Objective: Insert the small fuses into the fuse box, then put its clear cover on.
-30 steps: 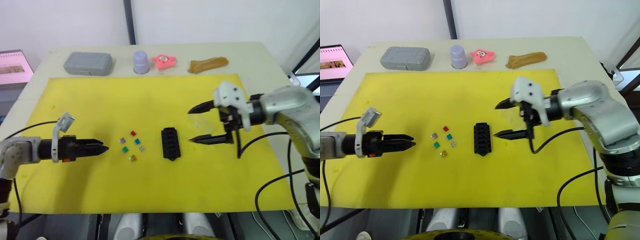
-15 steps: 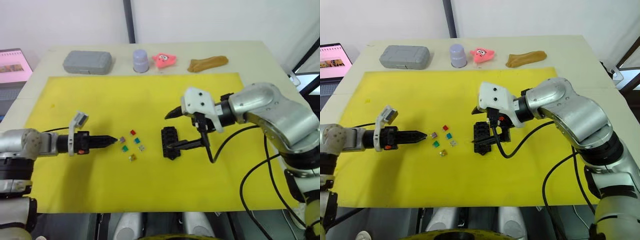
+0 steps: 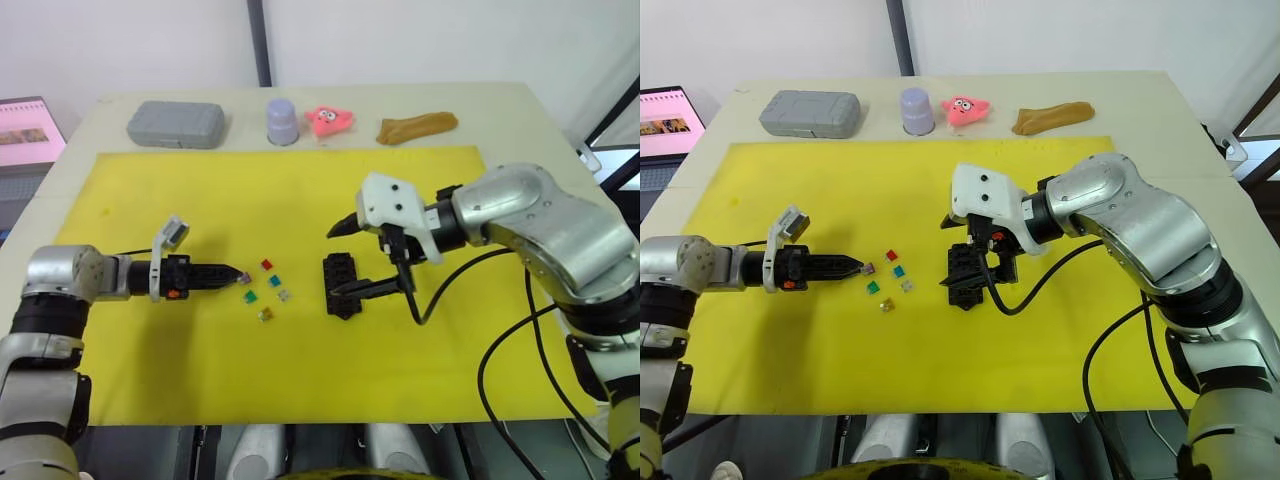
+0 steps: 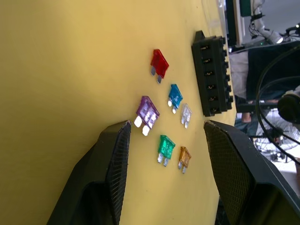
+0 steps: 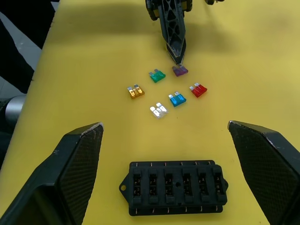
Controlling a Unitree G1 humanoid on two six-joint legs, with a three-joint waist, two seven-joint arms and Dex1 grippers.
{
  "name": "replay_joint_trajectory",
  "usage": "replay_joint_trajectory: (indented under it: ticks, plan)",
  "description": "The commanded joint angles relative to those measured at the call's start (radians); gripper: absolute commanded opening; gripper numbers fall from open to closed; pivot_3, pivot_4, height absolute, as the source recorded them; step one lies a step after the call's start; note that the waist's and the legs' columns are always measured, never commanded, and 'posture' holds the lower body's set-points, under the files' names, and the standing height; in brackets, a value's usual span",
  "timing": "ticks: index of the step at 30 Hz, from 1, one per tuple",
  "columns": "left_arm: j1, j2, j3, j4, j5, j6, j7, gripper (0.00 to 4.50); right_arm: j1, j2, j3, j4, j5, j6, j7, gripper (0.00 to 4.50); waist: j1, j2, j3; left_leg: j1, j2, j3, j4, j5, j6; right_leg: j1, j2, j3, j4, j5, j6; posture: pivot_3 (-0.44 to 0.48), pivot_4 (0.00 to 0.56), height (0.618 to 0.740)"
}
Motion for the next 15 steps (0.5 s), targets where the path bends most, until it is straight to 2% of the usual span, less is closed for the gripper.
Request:
replay_joint_trajectory:
  ticks: [1, 14, 15]
  plan:
    - [-0.034, -0.022, -0.018, 0.034, 0.037, -0.032, -0.008, 2.63, -0.025, 0.007, -0.033, -0.011, 0.009, -0.001, -0.01, 4.5, 0.001, 0.0, 0.0, 0.0, 0.0, 0.0, 0.0, 0.0, 0.0, 0.0, 0.0, 0.0, 0.0, 0.0, 0.0, 0.0, 0.15, 0.74]
    - [-0.044, -0.073, -0.088, 0.011, 0.08, -0.044, -0.092, 2.63, -0.018, 0.0, -0.037, -0.022, 0.008, 0.007, -0.026, 4.5, 0.005, 0.0, 0.0, 0.0, -0.001, -0.001, 0.001, 0.0, 0.001, 0.001, -0.001, 0.0, 0.0, 0.0, 0.0, 0.0, 0.15, 0.74]
    - [-0.043, -0.075, -0.09, 0.01, 0.083, -0.045, -0.093, 2.36, -0.018, -0.001, -0.038, -0.022, 0.008, 0.007, -0.027, 4.5, 0.005, 0.0, 0.0, 0.0, -0.001, -0.001, 0.001, 0.0, 0.001, 0.001, -0.001, 0.0, 0.0, 0.0, 0.0, 0.0, 0.15, 0.74]
